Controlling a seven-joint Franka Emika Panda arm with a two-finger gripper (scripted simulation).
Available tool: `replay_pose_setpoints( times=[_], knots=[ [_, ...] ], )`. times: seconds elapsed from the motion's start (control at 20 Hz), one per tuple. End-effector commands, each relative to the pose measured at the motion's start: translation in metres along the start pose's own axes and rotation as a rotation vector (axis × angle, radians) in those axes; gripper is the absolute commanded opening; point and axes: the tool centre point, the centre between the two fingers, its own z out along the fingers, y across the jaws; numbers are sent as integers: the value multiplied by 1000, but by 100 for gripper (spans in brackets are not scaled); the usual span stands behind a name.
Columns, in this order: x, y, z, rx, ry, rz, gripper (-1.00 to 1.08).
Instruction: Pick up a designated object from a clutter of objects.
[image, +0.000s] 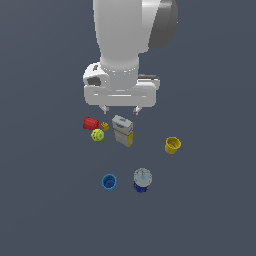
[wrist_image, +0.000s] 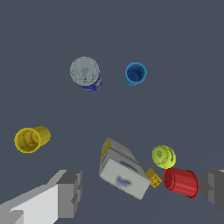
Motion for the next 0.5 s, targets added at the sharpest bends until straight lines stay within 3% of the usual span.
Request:
replay_pose_setpoints(
  times=[0.0,0.45],
  knots=[
    [0,0,0,0,0,0,100],
    [9,-16,-16,-11,45,-70,100]
  ],
)
